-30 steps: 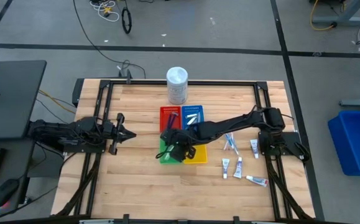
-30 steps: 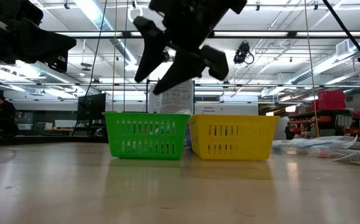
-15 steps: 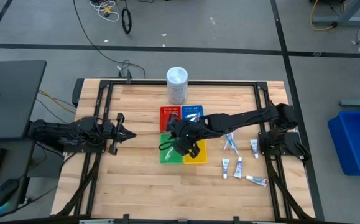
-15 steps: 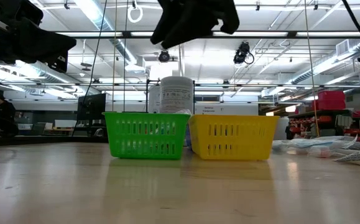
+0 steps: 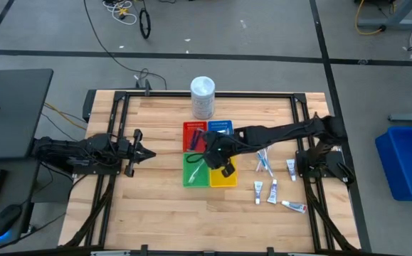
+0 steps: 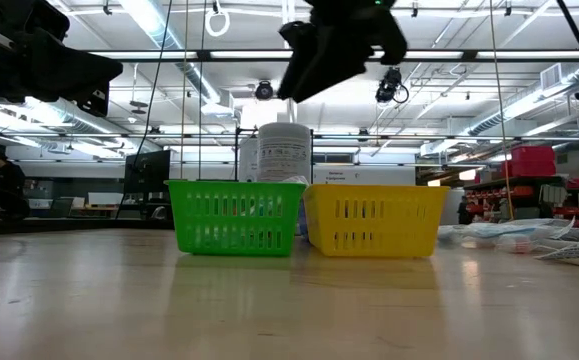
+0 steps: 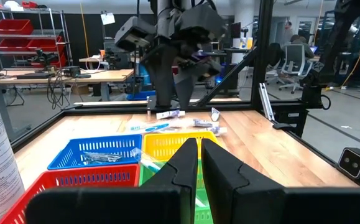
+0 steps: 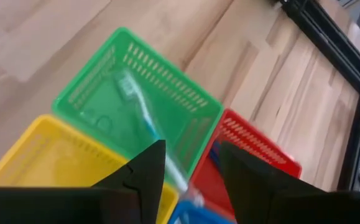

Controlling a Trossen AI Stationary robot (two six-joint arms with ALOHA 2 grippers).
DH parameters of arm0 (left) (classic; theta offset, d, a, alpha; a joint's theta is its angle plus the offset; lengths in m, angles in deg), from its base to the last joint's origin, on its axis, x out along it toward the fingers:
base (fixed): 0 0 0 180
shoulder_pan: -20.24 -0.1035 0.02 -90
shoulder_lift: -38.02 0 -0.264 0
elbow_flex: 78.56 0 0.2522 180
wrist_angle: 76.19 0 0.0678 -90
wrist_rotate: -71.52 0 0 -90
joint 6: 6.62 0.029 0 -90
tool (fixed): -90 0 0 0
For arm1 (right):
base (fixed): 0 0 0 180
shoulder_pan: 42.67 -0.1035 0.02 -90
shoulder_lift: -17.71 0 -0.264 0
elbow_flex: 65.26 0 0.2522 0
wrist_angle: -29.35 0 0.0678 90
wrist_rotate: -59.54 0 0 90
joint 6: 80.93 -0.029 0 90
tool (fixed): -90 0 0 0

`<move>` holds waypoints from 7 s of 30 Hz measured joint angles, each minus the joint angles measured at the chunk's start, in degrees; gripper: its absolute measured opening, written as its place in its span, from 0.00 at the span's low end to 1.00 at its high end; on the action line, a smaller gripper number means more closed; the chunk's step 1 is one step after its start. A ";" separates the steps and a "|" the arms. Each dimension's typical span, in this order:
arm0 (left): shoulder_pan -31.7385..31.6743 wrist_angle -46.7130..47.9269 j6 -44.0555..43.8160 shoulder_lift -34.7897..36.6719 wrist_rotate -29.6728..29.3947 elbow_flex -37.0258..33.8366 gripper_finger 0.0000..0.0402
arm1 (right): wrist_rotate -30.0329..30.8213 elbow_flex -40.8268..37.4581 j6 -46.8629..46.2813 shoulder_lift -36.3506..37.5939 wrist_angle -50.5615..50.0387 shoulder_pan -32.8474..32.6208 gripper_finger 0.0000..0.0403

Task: Pick & Place Travel size toiletries
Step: Put the right blue toothbrush into the green bin

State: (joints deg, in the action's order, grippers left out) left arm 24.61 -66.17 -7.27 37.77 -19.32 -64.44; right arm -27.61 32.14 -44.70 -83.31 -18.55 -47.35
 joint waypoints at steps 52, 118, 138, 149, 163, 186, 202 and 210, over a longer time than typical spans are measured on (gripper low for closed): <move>0.01 -0.02 -0.02 -0.02 0.00 0.00 0.07 | 0.08 -32.61 -42.57 27.74 -11.32 21.70 0.58; -0.01 -0.02 -0.01 -0.02 0.00 0.02 0.07 | 0.07 -39.78 -65.15 12.12 -10.60 23.47 0.50; -0.01 -0.02 0.00 -0.02 0.00 0.02 0.07 | 0.09 -39.78 -64.71 12.07 -10.61 23.47 0.26; 0.00 -0.01 0.00 -0.01 0.00 0.01 0.07 | 0.09 -39.76 -64.66 13.14 -11.62 23.47 0.25; 0.01 0.00 0.00 -0.02 0.00 0.02 0.07 | 0.08 -39.71 -64.24 17.64 -12.37 23.47 0.24; -0.01 0.00 0.00 0.00 0.00 0.02 0.07 | 0.09 -30.15 -59.85 25.26 -17.47 22.44 0.24; 0.01 -0.02 -0.02 -0.02 0.00 0.02 0.07 | 3.25 -29.59 -58.63 28.39 -13.31 22.27 0.24; 0.00 0.00 0.00 -0.01 0.00 0.01 0.07 | 6.66 -29.08 -54.74 34.04 -8.48 21.77 0.23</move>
State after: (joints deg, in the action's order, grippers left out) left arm 24.62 -66.17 -7.27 37.75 -19.32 -64.42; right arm -20.95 3.05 -99.44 -49.27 -27.04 -25.59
